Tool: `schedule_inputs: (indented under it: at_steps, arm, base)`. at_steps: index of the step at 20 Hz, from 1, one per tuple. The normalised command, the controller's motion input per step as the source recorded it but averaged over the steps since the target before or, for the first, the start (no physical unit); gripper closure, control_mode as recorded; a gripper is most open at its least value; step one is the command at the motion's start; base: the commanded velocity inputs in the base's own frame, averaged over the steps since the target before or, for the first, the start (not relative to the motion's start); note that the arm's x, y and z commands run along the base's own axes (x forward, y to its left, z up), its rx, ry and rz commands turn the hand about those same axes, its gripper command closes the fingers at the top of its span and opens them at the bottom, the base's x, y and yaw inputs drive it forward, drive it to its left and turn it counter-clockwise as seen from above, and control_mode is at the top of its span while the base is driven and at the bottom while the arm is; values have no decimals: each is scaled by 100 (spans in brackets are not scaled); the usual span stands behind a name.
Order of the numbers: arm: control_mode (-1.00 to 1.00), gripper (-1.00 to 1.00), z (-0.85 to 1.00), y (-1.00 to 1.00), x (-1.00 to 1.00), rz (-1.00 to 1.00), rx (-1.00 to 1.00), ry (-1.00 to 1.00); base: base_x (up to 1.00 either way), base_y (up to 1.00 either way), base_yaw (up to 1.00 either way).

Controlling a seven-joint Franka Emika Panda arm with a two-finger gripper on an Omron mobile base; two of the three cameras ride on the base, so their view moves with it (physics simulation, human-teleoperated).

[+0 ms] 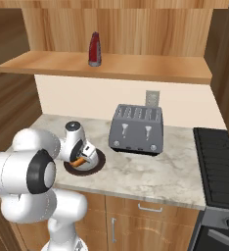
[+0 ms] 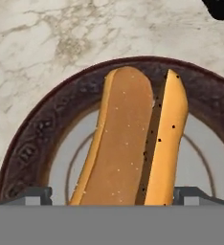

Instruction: Move the hot dog bun to the plate on the dining table and place the condiment next to that plate. Then navigate to the fridge and take the sausage and place it on the plate as well.

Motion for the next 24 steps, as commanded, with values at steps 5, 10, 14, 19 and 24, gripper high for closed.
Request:
schedule_inputs:
  at_steps: [5, 10, 14, 19, 24]
  arm:
    - [-100, -100, -26, 8, 14, -4, 2, 0]
    - [-100, 100, -11, 1, 0, -3, 3, -2]
    - [-100, 100, 67, 0, -29, -1, 8, -3]
    - [-100, 100, 100, -2, -31, 0, 12, 0]
    - [-100, 100, 100, -1, -29, 0, 6, 11]
  base:
    - [0, 0, 0]
    - [0, 0, 0]
    - [0, 0, 0]
    - [0, 0, 0]
    - [0, 0, 0]
